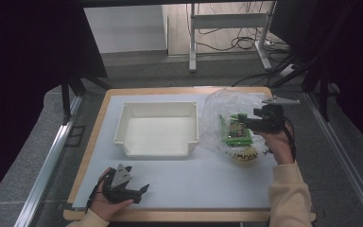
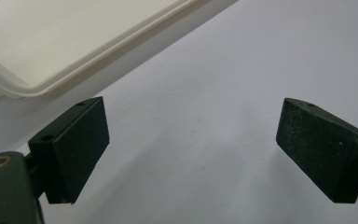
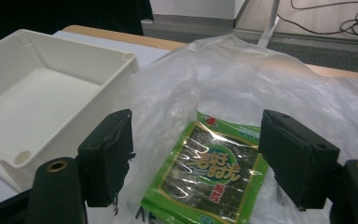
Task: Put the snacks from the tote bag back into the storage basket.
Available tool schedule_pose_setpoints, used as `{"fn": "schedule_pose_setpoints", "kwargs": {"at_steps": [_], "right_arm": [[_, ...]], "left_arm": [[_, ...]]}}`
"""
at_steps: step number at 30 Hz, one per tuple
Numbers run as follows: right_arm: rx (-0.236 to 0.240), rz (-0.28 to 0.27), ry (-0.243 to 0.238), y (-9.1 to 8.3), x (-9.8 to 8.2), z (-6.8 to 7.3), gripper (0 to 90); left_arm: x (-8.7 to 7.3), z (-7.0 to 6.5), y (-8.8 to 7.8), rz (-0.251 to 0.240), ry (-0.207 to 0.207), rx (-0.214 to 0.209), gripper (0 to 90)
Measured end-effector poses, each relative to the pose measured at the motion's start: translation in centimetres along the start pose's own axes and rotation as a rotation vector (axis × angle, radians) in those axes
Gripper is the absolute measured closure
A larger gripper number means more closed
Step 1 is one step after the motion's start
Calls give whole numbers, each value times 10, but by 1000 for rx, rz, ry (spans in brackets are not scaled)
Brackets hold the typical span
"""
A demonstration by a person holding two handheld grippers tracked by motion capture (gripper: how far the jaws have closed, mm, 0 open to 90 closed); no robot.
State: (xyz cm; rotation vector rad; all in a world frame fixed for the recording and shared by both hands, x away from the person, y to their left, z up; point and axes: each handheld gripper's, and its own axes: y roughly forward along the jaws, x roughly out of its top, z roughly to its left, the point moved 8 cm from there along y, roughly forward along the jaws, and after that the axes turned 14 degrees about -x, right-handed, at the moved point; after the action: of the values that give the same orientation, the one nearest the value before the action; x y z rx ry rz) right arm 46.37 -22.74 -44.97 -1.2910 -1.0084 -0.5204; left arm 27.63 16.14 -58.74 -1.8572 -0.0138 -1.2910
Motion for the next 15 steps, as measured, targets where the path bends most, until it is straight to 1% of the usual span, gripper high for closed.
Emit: {"fn": "schedule_pose_setpoints", "kwargs": {"at_steps": [3, 9, 10, 12, 13, 15], "right_arm": [[-10, 15, 7, 4, -3, -5, 270], [-21, 71, 36, 25, -14, -17, 287], [-21, 71, 36, 25, -14, -17, 287], [-30, 85, 41, 31, -16, -20, 294], [-33, 107, 38, 37, -18, -23, 299], [-46, 125, 31, 42, -20, -24, 304]], "left_arm": [[0, 0, 1, -1, 2, 1, 92], [-1, 0, 2, 1, -1, -1, 92], [-1, 0, 2, 1, -1, -1, 92], [-1, 0, 2, 2, -2, -1, 92], [-1, 1, 2, 2, -1, 2, 92], [-1, 1, 1, 2, -2, 3, 92]]}}
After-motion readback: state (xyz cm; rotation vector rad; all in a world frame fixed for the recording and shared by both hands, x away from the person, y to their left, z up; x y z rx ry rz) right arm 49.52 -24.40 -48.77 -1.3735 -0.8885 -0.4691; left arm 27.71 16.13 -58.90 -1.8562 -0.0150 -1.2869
